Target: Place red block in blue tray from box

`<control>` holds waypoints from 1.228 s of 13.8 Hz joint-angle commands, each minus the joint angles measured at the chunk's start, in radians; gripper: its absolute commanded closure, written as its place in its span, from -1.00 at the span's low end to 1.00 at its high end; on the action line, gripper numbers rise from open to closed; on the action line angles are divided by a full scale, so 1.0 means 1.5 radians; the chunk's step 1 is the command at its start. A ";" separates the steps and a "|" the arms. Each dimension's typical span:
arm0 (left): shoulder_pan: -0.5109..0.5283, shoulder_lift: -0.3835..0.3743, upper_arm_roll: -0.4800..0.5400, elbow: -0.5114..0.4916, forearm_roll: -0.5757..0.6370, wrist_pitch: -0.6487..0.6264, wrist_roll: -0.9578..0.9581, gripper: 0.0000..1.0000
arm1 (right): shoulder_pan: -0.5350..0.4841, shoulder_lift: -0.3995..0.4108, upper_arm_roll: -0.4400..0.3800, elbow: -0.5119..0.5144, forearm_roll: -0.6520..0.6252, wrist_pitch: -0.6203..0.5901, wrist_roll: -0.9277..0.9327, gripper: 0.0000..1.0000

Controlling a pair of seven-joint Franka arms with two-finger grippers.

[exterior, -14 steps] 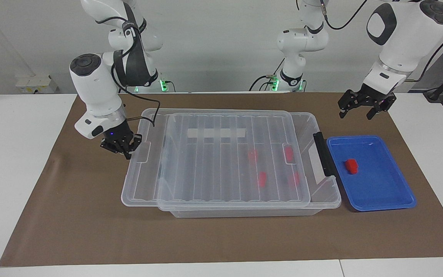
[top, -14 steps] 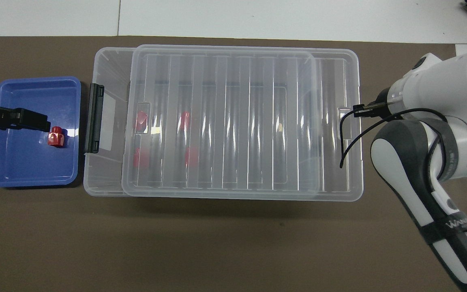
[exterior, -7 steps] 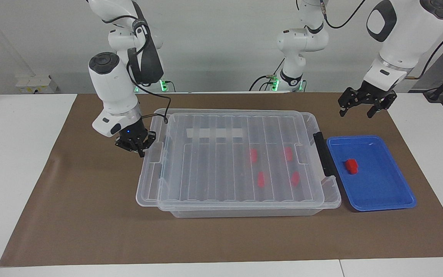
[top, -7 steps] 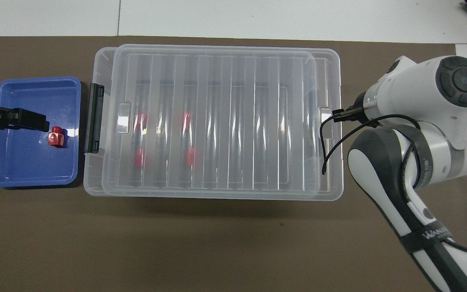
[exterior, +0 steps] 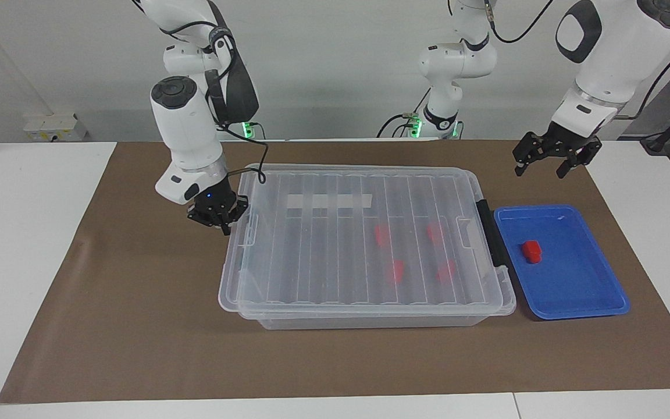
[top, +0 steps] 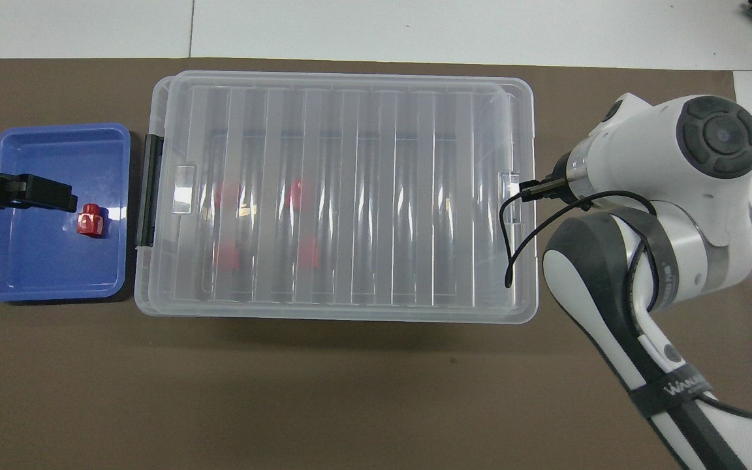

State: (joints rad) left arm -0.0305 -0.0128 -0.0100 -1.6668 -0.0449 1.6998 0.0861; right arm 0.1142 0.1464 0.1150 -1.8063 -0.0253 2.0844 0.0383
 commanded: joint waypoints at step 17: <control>-0.004 -0.016 -0.011 -0.020 0.010 0.011 0.001 -1.00 | -0.071 -0.085 -0.001 -0.003 0.027 -0.082 0.023 -0.80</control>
State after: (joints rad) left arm -0.0338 -0.0129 -0.0324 -1.6688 -0.0449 1.6999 0.0860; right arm 0.0437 0.0556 0.1078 -1.8002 -0.0011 1.9844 0.0517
